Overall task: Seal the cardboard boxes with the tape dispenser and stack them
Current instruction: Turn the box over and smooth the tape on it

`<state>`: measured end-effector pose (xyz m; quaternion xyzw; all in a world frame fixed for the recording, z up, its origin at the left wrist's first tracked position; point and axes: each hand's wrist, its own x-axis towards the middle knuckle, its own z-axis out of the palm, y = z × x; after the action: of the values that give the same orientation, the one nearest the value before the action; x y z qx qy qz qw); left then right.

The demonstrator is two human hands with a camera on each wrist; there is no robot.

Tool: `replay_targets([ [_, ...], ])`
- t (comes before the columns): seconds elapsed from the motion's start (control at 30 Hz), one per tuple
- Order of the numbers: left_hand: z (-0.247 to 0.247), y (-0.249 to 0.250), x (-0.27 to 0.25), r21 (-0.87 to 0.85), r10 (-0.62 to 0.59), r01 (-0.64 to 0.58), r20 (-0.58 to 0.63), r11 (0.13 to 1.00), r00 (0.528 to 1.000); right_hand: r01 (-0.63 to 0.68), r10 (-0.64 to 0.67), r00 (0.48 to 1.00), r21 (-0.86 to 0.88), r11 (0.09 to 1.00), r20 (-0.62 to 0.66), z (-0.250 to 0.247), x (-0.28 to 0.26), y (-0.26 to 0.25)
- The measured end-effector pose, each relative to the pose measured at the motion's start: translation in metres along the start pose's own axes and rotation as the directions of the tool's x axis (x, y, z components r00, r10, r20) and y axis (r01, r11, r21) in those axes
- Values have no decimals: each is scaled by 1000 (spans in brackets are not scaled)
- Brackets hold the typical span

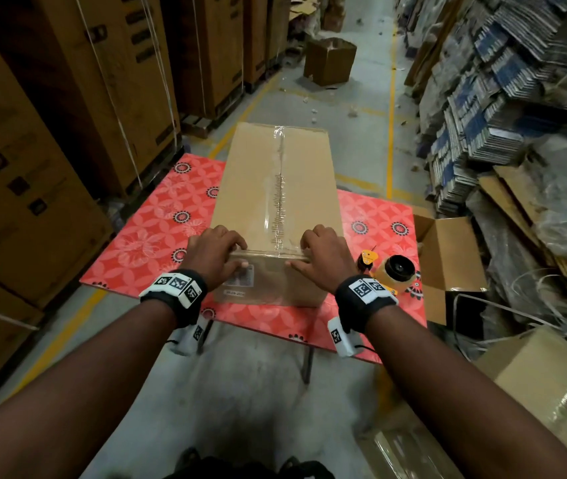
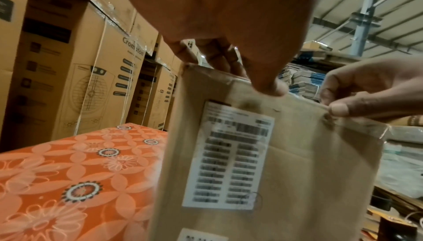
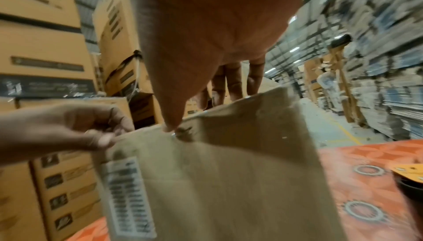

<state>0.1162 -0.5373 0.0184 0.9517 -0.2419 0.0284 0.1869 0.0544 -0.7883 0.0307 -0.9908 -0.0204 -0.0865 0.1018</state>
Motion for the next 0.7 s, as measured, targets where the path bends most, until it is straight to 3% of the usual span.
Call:
replay_targets([
  [0.2,-2,-19,-2,-55,-20,20,-3,998,1000,-38,43,995,56,998,-91,16,-4,-18],
  [0.37,-4,-29,-3,-172,44,-42,9,984,999,-61,61,997,4,998,-43,14,3,-31],
  [0.53,0,-43,-5,-291,29,-56,-97,955,995,-59,57,998,-54,997,-38,19,12,-52],
  [0.7,6,-31,-17,-583,-279,125,-182,803,943,-92,90,993,-23,995,-72,24,8,-53],
])
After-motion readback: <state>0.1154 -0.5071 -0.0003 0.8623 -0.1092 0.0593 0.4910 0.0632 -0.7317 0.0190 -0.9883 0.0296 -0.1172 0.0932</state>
